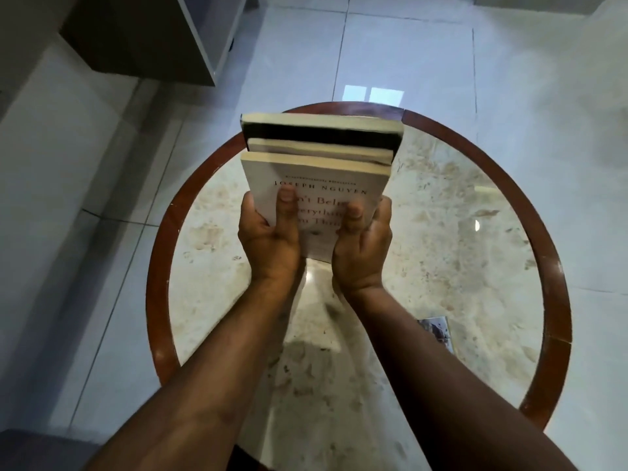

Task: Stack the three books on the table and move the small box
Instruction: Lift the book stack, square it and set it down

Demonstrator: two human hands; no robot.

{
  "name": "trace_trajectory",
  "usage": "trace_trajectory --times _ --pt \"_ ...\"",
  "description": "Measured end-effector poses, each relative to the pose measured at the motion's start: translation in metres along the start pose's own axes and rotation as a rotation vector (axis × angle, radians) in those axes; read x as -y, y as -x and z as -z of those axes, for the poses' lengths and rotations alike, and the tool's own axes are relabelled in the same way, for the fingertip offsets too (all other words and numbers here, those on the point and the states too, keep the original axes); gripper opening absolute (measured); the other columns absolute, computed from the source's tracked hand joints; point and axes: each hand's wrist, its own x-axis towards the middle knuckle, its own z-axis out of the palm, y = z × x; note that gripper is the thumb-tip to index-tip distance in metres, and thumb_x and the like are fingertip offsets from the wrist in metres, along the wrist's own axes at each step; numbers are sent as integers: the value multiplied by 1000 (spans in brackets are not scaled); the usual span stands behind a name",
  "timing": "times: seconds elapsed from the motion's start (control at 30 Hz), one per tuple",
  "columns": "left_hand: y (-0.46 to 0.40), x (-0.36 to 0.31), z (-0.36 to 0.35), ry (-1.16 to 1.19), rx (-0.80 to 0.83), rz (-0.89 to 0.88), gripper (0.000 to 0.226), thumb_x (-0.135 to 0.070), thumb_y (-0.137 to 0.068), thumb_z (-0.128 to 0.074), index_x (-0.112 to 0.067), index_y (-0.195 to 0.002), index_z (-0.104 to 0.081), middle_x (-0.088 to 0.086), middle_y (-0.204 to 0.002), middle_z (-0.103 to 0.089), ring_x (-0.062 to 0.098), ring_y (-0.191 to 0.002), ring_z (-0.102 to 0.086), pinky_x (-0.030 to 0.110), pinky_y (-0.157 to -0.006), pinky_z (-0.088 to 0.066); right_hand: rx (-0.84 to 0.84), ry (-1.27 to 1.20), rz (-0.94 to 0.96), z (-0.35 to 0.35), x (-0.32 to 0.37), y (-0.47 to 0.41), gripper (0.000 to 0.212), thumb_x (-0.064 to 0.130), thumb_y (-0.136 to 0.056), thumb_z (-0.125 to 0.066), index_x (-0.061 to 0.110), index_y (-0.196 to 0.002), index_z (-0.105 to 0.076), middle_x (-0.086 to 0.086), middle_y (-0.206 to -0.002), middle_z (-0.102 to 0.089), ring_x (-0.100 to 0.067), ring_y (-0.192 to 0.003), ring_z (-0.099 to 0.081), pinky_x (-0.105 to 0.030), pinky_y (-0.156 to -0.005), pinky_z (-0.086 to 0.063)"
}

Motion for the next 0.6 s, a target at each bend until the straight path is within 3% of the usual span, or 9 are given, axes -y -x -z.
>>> trace_trajectory --times 0.1,0.17,0.23,0.3,0.4,0.5,0.6 --pt "-2 -6 -13 -25 -23 64 14 -57 -88 -49 -45 -96 -46 -8 -104 -66 6 -80 -69 8 -57 -50 -65 114 0 12 10 -16 47 83 -81 -35 38 -92 -43 -20 -99 -62 -36 -90 -64 -53 -73 -57" --pt "0 -14 -31 -115 11 109 36 -68 -86 -39 -38 -99 -53 2 -110 -66 12 -79 -67 6 -50 -47 -84 160 -74 30 15 -30 49 85 -80 -33 38 -90 -45 -15 -98 -65 -30 -89 -68 -43 -71 -60" --pt "7 -23 -57 -206 111 164 60 -78 -81 -33 -29 -106 -58 2 -107 -68 13 -77 -68 10 -44 -46 -100 228 -168 58 15 -48 47 80 -85 -32 37 -92 -48 -5 -94 -69 -18 -82 -72 -24 -62 -59" --pt "15 -30 -86 -282 201 271 66 -80 -80 -35 -27 -107 -61 1 -101 -70 15 -74 -69 12 -40 -45 -102 306 -260 90 14 -67 51 72 -92 -31 28 -99 -55 -1 -92 -71 -12 -76 -73 -16 -55 -54" --pt "27 -31 -125 -370 309 438 68 -76 -85 -37 -18 -107 -64 2 -98 -72 14 -66 -65 14 -37 -41 -59 425 -390 136 9 -85 65 69 -93 -30 14 -106 -62 0 -89 -74 -12 -70 -72 -13 -48 -47" --pt "40 -22 -149 -505 357 494 67 -72 -88 -37 -12 -101 -63 7 -104 -70 14 -67 -59 23 -50 -41 -42 496 -487 165 -1 -86 62 61 -99 -33 9 -99 -68 -8 -89 -75 -20 -71 -72 -20 -52 -43" --pt "50 -8 -163 -580 334 502 68 -68 -90 -38 -8 -111 -63 13 -116 -65 29 -96 -64 40 -83 -54 -32 523 -539 178 -10 -87 62 59 -100 -34 8 -107 -67 -13 -107 -73 -25 -82 -72 -24 -58 -44"
